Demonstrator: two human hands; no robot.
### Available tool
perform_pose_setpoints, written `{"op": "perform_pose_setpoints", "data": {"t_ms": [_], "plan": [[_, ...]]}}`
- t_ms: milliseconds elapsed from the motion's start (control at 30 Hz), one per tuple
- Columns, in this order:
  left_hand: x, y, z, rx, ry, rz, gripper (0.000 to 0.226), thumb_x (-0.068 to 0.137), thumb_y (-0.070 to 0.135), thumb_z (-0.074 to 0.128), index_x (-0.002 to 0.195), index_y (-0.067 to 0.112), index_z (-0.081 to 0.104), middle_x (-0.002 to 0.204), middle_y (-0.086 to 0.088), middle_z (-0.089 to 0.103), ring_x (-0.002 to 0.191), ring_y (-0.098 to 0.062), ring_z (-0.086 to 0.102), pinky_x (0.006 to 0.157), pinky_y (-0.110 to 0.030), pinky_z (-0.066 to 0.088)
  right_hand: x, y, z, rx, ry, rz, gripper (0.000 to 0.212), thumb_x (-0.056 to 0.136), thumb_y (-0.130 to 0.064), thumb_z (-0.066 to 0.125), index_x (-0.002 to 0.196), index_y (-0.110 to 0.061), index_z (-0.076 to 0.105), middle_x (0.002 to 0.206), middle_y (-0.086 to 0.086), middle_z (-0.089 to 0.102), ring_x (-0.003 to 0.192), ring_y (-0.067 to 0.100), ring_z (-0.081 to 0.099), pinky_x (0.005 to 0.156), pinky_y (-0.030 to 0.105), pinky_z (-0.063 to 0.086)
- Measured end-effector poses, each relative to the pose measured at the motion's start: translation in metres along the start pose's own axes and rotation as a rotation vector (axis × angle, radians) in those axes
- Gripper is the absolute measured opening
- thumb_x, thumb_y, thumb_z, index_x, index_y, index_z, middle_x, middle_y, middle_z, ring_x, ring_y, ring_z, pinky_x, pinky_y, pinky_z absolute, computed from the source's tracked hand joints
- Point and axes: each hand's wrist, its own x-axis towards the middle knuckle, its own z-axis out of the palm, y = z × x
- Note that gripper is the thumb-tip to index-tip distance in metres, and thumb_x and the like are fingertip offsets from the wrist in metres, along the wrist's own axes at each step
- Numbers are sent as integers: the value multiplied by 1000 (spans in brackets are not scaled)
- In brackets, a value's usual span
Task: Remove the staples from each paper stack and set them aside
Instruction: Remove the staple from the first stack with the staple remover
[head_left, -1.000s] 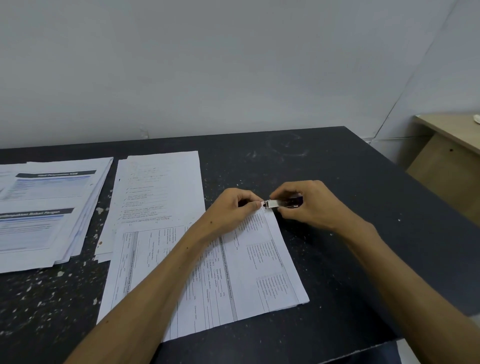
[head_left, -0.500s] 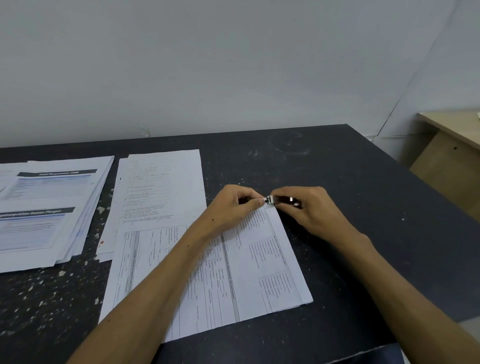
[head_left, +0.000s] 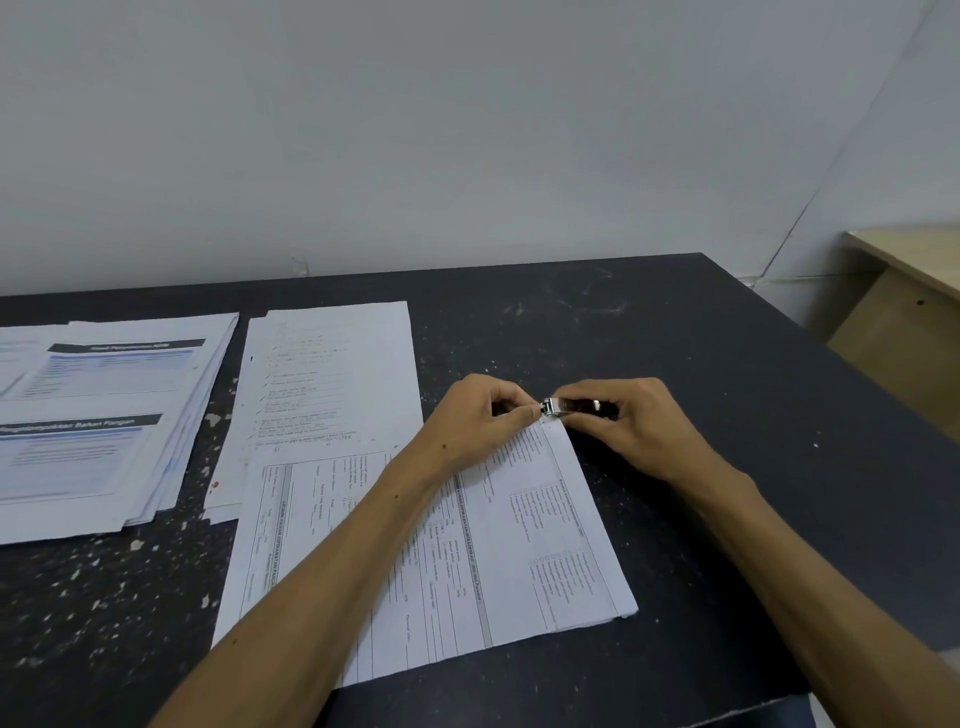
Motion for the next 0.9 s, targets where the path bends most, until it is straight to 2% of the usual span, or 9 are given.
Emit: {"op": "perform_pose_setpoints", "data": {"t_ms": [100, 167, 300, 533, 667, 767, 800, 833, 900], "plan": [[0, 0, 1, 14, -11, 4, 17, 101, 29, 66, 107, 18, 78, 94, 9, 75, 81, -8, 73, 66, -15, 53, 8, -5, -10, -160, -122, 11, 31, 92, -33, 73, 122, -25, 75, 109, -15, 72, 95, 0, 65, 88, 22, 52], [0, 0, 0, -30, -38, -12, 16, 99, 32, 68, 107, 21, 77, 96, 8, 76, 82, -9, 75, 68, -15, 54, 14, -10, -18, -221, -190, 7, 31, 94, -32, 72, 123, -23, 73, 113, -7, 73, 97, 6, 65, 90, 25, 53], [-2, 1, 0, -50, -51, -23, 11, 98, 33, 70, 102, 25, 76, 94, 7, 76, 81, -10, 75, 72, -22, 55, 26, -18, -24, -310, -317, -22, 27, 96, -32, 70, 120, -23, 74, 112, -4, 74, 94, 8, 66, 91, 28, 57], [-2, 4, 1, -29, -80, -63, 5, 98, 30, 70, 100, 27, 73, 93, 8, 74, 75, -9, 75, 63, -14, 53, 34, -24, -23, -408, -372, -15, 23, 98, -28, 69, 119, -20, 72, 110, -1, 73, 92, 12, 66, 93, 35, 58], [-2, 5, 6, 48, -71, -56, 7, 99, 31, 68, 103, 26, 72, 93, 10, 71, 80, -14, 74, 70, -22, 55, 27, -13, -21, -253, -362, -2, 16, 95, -27, 73, 111, -24, 72, 104, -9, 72, 92, 7, 66, 93, 39, 59], [-2, 4, 6, 97, -69, -33, 6, 99, 33, 68, 100, 28, 70, 95, 12, 70, 81, -10, 73, 68, -16, 54, 27, -25, -37, 402, -55, 55, 14, 94, -24, 74, 106, -16, 73, 99, 3, 77, 87, 15, 72, 84, 35, 61], [-2, 3, 4, 91, -63, -26, 7, 99, 34, 68, 99, 28, 71, 96, 12, 71, 82, -9, 73, 67, -13, 52, 33, -29, -48, 525, 40, 69, 17, 94, -24, 73, 106, -13, 72, 98, 8, 78, 86, 18, 73, 82, 35, 62], [-3, 1, 3, 76, -52, -28, 7, 99, 35, 68, 99, 29, 71, 97, 12, 71, 82, -9, 74, 66, -12, 51, 41, -32, -60, 514, 69, 70, 17, 95, -25, 72, 106, -12, 72, 97, 9, 78, 86, 20, 74, 81, 34, 62], [-6, -1, 2, 55, -51, -42, 8, 99, 37, 67, 100, 30, 70, 97, 11, 72, 82, -10, 74, 66, -12, 49, 47, -31, -77, 324, -14, 110, 13, 98, -24, 70, 105, -12, 72, 93, 7, 78, 84, 22, 75, 75, 31, 59]]}}
